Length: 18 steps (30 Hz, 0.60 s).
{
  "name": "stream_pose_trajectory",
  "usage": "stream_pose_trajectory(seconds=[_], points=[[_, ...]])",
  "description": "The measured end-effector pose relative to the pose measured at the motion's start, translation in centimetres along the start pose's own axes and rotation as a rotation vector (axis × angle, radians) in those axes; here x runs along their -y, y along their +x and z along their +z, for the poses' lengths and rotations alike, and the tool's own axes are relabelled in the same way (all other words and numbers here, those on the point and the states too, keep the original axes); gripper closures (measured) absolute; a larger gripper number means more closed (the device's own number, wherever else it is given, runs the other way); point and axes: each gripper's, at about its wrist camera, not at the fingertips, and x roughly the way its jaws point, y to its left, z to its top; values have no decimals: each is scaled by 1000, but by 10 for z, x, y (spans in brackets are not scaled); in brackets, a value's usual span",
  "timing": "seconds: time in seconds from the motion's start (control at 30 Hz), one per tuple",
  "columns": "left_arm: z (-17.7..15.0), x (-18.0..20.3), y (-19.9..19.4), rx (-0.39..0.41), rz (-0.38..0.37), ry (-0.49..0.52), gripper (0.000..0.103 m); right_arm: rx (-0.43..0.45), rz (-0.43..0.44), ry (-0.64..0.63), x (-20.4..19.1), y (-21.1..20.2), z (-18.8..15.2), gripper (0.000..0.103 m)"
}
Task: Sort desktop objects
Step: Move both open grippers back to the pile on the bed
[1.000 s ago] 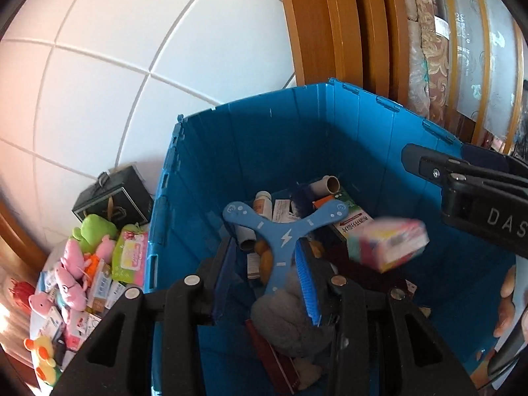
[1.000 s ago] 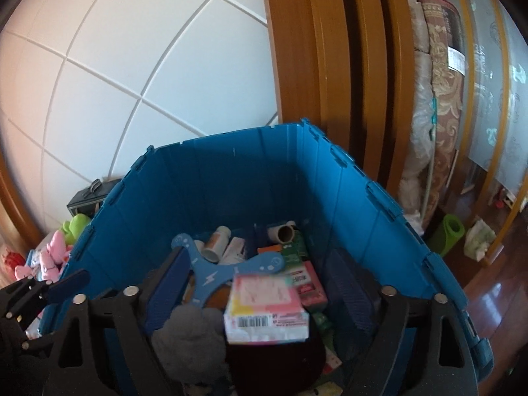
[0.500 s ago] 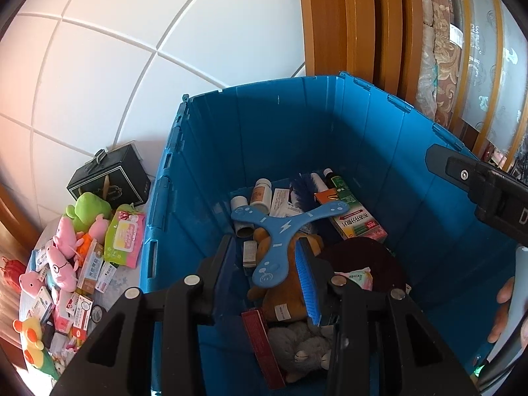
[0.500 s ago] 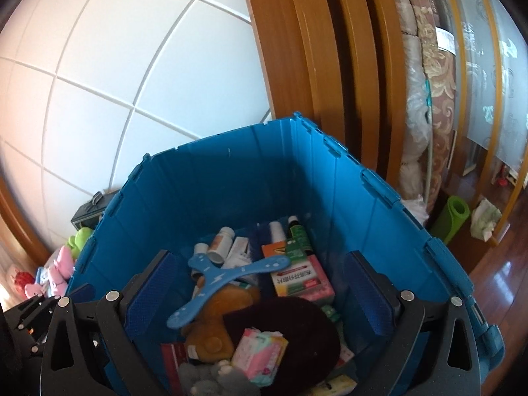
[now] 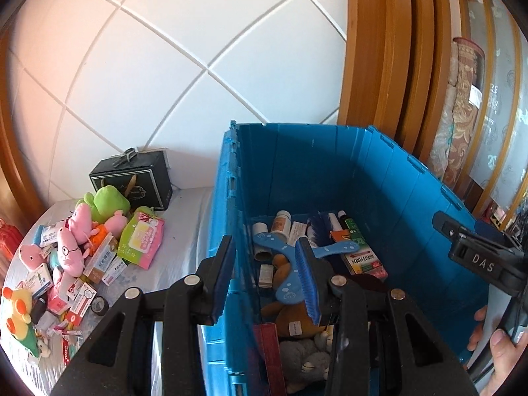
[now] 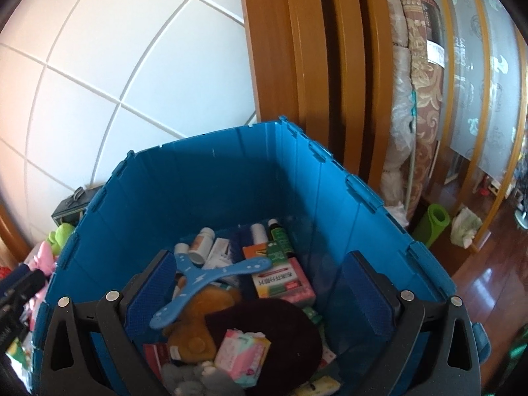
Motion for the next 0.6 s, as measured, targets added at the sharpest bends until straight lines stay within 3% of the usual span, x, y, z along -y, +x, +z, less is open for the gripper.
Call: stream_pose_trajectory(seconds=[0.2,0.3,0.53,0.6], points=[[1,-61,-32,96,52,-98,64,61,-116,-112,-26,-12,-6,0],[-6,-99,-46,143,79,-154,46,84,-28,-83,-37,-26,-13,0],[-36,-180,-71,263,247,-203,46,184,87,-124,-102,-68,-22,0],[-46,-204,-73,258,303,-210,46,194,134,-136,-126,-76,-24,0]])
